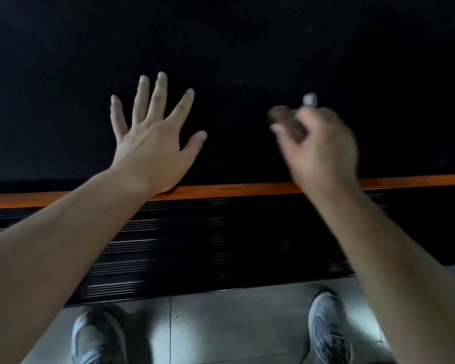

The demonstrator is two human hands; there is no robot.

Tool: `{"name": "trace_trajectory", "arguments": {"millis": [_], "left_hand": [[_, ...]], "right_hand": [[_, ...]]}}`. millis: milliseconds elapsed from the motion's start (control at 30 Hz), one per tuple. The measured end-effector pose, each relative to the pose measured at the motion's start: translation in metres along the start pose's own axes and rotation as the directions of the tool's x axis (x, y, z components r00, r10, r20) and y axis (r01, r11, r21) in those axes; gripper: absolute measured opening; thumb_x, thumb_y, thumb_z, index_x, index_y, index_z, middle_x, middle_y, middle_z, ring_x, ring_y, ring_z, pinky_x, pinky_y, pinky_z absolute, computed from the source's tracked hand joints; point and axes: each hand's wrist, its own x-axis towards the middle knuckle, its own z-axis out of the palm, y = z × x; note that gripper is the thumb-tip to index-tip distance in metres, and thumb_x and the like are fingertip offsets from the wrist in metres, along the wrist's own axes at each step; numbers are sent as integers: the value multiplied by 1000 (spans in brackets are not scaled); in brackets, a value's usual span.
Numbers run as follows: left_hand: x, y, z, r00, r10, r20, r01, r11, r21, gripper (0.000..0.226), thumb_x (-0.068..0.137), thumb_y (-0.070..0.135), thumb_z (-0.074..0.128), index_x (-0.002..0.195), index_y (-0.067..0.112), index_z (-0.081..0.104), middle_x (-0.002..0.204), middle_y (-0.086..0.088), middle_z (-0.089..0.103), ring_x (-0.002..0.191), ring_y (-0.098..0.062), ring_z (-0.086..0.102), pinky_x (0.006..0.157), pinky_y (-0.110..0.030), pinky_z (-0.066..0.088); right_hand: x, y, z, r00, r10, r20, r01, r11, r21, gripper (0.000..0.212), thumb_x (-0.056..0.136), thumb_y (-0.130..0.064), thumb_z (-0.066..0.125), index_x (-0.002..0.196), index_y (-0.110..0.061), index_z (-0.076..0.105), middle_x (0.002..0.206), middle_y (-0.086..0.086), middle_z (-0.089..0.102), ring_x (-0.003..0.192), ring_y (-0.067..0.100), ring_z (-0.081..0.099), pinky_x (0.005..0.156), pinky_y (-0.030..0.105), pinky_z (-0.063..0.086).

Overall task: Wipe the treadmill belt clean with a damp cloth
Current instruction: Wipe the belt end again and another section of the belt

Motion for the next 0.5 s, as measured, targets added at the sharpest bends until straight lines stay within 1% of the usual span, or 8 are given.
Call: {"name": "trace_trajectory", "arguments": {"millis": [67, 133, 200, 233, 300, 367, 433, 500], "left_hand": [[-1, -2, 0, 1000, 19, 6, -19, 1000, -6, 71, 102, 66, 30, 164, 38, 9, 172, -1, -16, 157, -23, -22, 122, -62, -14], [-2, -7, -3, 1000, 31, 1, -31, 999, -13, 71, 102, 65, 31, 164, 38, 10, 173, -1, -15, 157, -21, -21, 123, -59, -13], [-6, -13, -6, 999, 50, 3, -50, 999, -10, 71, 102, 64, 32, 164, 37, 11, 173, 0, -14, 158, -20, -19, 124, -56, -13], [-8, -19, -8, 999, 51, 7, -51, 999, 0, 71, 102, 64, 31, 164, 37, 11, 173, 0, -15, 158, -20, -19, 125, -56, -12], [-11, -36, -13, 1000, 22, 16, -22, 999, 32, 70, 102, 64, 30, 164, 39, 8, 172, 0, -17, 157, -20, -20, 124, -58, -11], [-12, -58, -21, 999, -38, 27, 36, 998, 56, 72, 100, 68, 29, 163, 42, 5, 172, 0, -19, 157, -21, -22, 123, -62, -11], [-13, -82, -28, 993, -116, 19, 115, 992, 59, 77, 97, 75, 27, 163, 44, 2, 171, -1, -21, 156, -22, -24, 122, -64, -12], [-18, -103, -32, 984, -177, 14, 176, 983, 48, 79, 95, 79, 26, 162, 45, 1, 171, 0, -22, 156, -23, -26, 121, -65, -13]], "right_hand": [[-4, 25, -14, 990, 124, -61, -129, 988, -86, 32, 94, -47, 60, 85, -16, 56, 89, 7, 60, 86, 34, 62, 65, 30, 31], [-13, 4, -10, 972, 207, -106, -218, 970, -104, 31, 95, -47, 60, 81, -20, 51, 84, 4, 57, 81, 32, 61, 63, 29, 27], [-22, -47, 9, 973, 192, -126, -200, 978, -55, 33, 95, -48, 61, 76, -23, 51, 74, 2, 56, 64, 26, 54, 53, 30, 18], [-27, -75, 18, 985, 146, -88, -145, 989, 16, 33, 95, -48, 61, 75, -25, 51, 71, -2, 53, 59, 20, 47, 49, 28, 17], [-33, -107, 29, 1000, 10, 17, -12, 992, 122, 25, 95, -45, 64, 85, -22, 61, 75, -5, 55, 62, 13, 50, 50, 21, 30], [-24, -101, 30, 999, -8, 40, 4, 995, 101, 27, 94, -45, 64, 98, -19, 66, 85, 0, 63, 73, 17, 59, 60, 27, 39], [-4, -82, 25, 997, 70, 16, -70, 996, 55, 28, 94, -47, 61, 89, -20, 60, 87, 1, 61, 78, 21, 61, 63, 28, 36], [12, -79, 25, 979, 203, -35, -202, 979, 22, 30, 96, -48, 59, 86, -20, 54, 86, -1, 59, 78, 19, 60, 62, 28, 36]]}}
